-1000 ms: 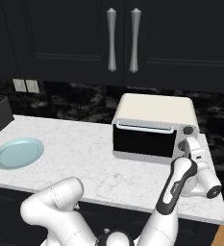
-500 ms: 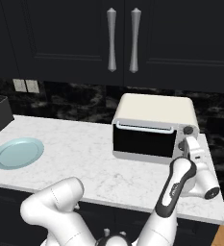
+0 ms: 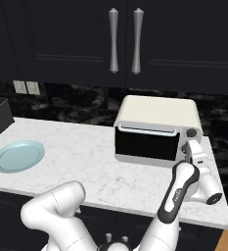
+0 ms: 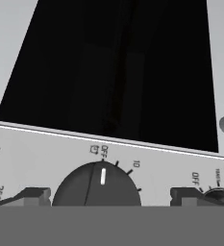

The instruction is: Pick up the kebab skewer and baguette bread, and place them inside the toaster oven. Close the toaster oven door and start by setting the timer.

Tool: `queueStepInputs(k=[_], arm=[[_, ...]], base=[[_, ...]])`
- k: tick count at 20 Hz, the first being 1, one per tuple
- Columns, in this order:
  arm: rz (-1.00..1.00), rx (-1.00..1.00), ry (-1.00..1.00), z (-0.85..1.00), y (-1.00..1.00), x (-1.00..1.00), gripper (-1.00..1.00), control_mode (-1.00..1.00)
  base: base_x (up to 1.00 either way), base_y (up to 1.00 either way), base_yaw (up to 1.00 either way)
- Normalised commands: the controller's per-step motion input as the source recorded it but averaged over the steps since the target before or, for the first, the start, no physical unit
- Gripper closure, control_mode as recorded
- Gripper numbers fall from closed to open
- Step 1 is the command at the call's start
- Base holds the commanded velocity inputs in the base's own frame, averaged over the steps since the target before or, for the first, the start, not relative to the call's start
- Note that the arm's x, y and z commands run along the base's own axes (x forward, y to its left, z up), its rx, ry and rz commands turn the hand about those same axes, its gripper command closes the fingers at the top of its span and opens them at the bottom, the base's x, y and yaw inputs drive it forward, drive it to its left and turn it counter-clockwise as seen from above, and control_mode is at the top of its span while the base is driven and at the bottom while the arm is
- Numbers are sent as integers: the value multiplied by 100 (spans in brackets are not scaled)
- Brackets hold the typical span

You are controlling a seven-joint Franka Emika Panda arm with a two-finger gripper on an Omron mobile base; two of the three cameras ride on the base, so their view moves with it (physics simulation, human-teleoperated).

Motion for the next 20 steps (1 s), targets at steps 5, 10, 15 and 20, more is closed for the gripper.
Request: queueStepInputs(k=[5, 10, 15, 20], arm=[[-1, 0, -4, 0, 4, 0, -100, -100], [-2, 0, -4, 0, 10, 8, 100, -100], [-2, 0, -3, 0, 7, 34, 100, -100], [0, 0, 0, 7, 0, 42, 100, -100]], base=[[0, 0, 0], [0, 0, 0], [0, 0, 0], [0, 0, 0]])
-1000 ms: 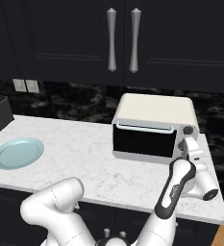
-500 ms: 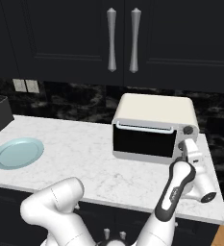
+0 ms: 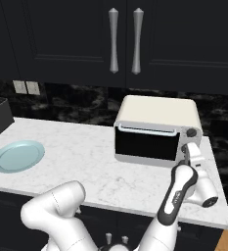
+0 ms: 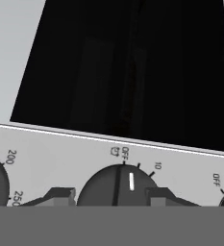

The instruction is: Pick up the kebab skewer and baguette bread, and place them inside the toaster oven. Close the toaster oven door and start by setting the timer.

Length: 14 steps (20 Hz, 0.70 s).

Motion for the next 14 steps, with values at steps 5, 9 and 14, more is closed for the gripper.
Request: queueStepInputs(k=[5, 9, 14], arm=[[0, 0, 0, 32, 0, 7, 100, -100], [0, 0, 0, 35, 0, 0, 100, -100], [0, 0, 2, 31, 0, 0, 100, -100]], base=[[0, 0, 0], [0, 0, 0], [0, 0, 0]])
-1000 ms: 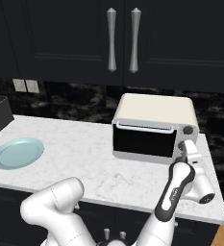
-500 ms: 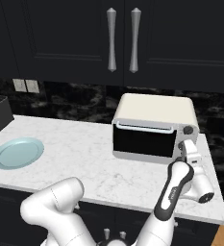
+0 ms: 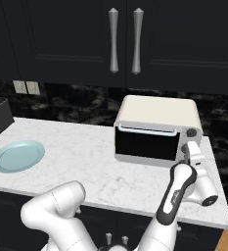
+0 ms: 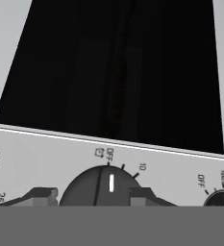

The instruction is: Pick up the kebab skewer and baguette bread, and place them inside the toaster oven. Close the toaster oven door and start by setting the timer.

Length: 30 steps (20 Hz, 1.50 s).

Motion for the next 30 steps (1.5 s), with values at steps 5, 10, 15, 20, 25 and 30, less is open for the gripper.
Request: queueStepInputs(k=[5, 10, 15, 20, 25, 30], arm=[[1, 0, 4, 28, 0, -3, 100, -100], [1, 0, 3, 22, 0, -10, 100, -100], [3, -3, 6, 28, -1, 0, 100, -100], [3, -5, 7, 30, 0, 0, 100, -100], [1, -5, 7, 30, 0, 0, 100, -100], [0, -1, 6, 30, 20, 0, 100, -100]], base=[[0, 0, 0], [0, 0, 0], [0, 0, 0], [0, 0, 0], [0, 0, 0], [0, 0, 0]])
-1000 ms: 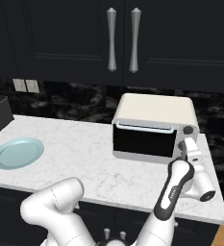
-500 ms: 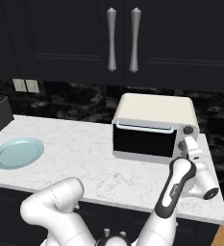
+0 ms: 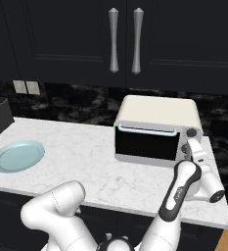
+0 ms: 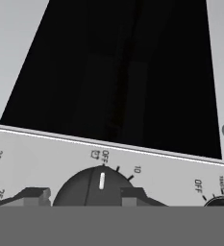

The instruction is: Pick up the kebab skewer and baguette bread, and place them inside the toaster oven. Close the toaster oven door and start by setting the timer.

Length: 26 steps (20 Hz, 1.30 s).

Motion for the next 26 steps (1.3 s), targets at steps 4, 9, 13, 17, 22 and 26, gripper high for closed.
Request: queueStepInputs(k=[4, 9, 13, 17, 22, 26], arm=[[0, -2, 7, 33, 22, 8, 100, -100], [-8, -4, 4, 24, 26, 31, 100, -100], [-14, -3, 5, 19, 15, 52, 100, -100], [-16, 0, 7, 22, 6, 44, 100, -100], [-8, 0, 9, 27, -1, 24, 100, -100], [-6, 0, 10, 30, -12, 15, 100, -100]], base=[[0, 0, 0], [0, 0, 0], [0, 0, 0], [0, 0, 0], [0, 0, 0], [0, 0, 0]])
